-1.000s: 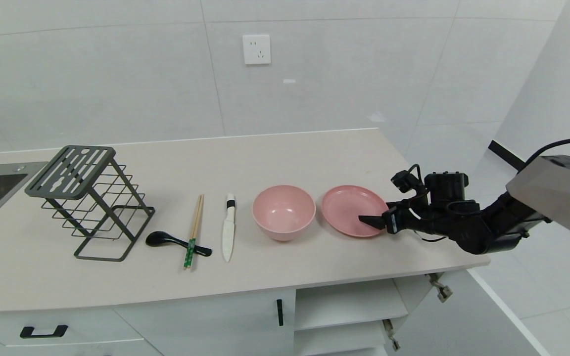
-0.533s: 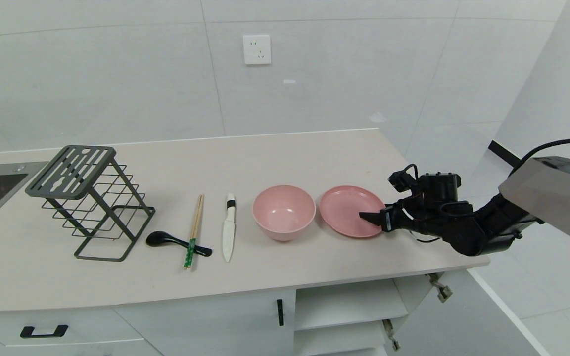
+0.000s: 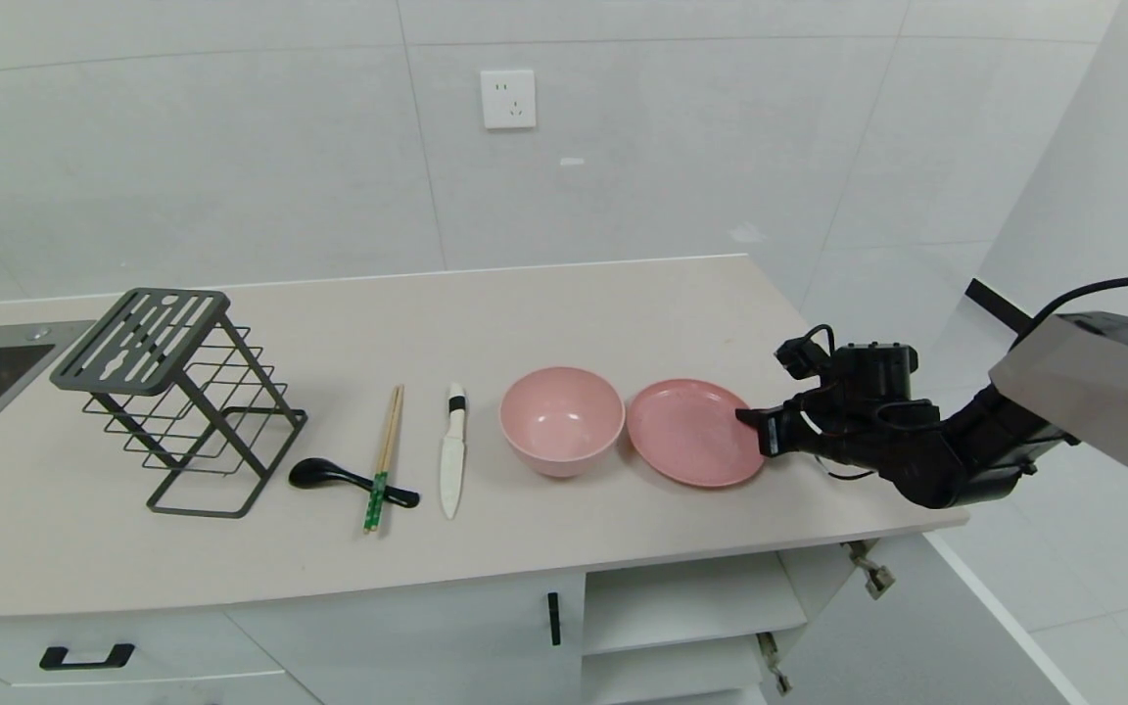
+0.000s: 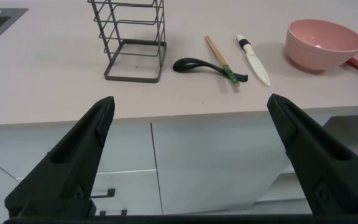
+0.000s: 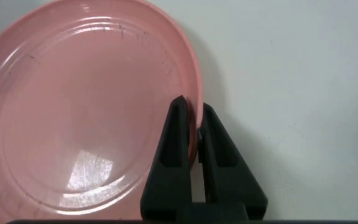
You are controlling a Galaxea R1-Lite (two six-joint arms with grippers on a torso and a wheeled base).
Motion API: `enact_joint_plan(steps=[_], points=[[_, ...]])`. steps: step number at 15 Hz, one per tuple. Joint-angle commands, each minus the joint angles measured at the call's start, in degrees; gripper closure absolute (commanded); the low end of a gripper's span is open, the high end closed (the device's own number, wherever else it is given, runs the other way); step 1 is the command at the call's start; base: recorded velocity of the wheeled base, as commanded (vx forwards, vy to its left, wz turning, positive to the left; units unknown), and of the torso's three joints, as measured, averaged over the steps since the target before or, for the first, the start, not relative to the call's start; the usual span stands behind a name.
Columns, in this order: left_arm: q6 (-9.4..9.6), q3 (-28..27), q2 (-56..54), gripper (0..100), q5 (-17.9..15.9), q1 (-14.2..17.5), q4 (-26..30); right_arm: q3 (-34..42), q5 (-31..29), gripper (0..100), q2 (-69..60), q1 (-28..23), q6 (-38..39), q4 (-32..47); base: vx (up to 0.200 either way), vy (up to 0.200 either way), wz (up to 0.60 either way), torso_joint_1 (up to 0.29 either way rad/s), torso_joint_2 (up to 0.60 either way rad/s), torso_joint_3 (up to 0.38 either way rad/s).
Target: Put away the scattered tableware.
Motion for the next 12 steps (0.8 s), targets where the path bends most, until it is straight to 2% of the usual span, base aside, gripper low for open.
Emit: enact_joint_plan(steps=[1,3,4,5,6,7,8,9,10,11,12], points=[[0.16,0.0,0.1,0,0.0,0.0,0.1,-0.1,-0.2,100,-1.0,-0.2,-0.1,-2.6,0.000,0.000,0.00,0.000,0.00,0.000],[0.95,0.0,0.1,0,-1.0,0.0,0.0,0.9,-0.2,100,-4.7,-0.2,0.0,-6.0,0.000,0.000,0.00,0.000,0.00,0.000],[3.15,0.0,0.1,0,-2.5,0.1,-4.2,2.9,-0.3,100,-9.0,-0.1,-0.1,-8.1,0.000,0.000,0.00,0.000,0.00,0.000],[4.38,0.0,0.1,0,-2.6,0.1,-14.0,5.1,-0.3,100,-12.3,0.2,-0.2,-9.8,0.000,0.000,0.00,0.000,0.00,0.000],[4.82,0.0,0.1,0,-3.0,0.0,-17.0,6.9,-0.3,100,-15.3,0.2,-0.4,-11.1,0.000,0.000,0.00,0.000,0.00,0.000],[3.06,-0.1,0.1,0,-5.3,0.0,-14.9,8.8,-0.3,100,-18.4,0.2,-0.5,-12.0,0.000,0.000,0.00,0.000,0.00,0.000],[-0.19,-1.6,0.2,0,-9.4,-0.1,-12.6,10.9,-0.3,100,-21.2,0.3,-0.7,-12.7,0.000,0.000,0.00,0.000,0.00,0.000],[-3.62,-5.7,2.3,0,-13.5,-0.6,-11.0,13.0,-0.3,100,-23.5,0.5,-0.8,-13.6,0.000,0.000,0.00,0.000,0.00,0.000],[-6.26,-10.0,7.3,0,-16.2,-0.9,-10.3,15.4,-0.3,100,-25.7,0.5,-1.0,-15.1,0.000,0.000,0.00,0.000,0.00,0.000],[-8.37,-14.2,13.3,0,-17.5,-1.2,-10.8,18.0,-0.2,100,-28.0,0.4,-0.9,-16.9,0.000,0.000,0.00,0.000,0.00,0.000],[-10.21,-16.9,19.1,0,-19.0,-3.2,-11.5,19.9,-0.2,100,-29.7,0.5,-0.9,-18.9,0.000,0.000,0.00,0.000,0.00,0.000]])
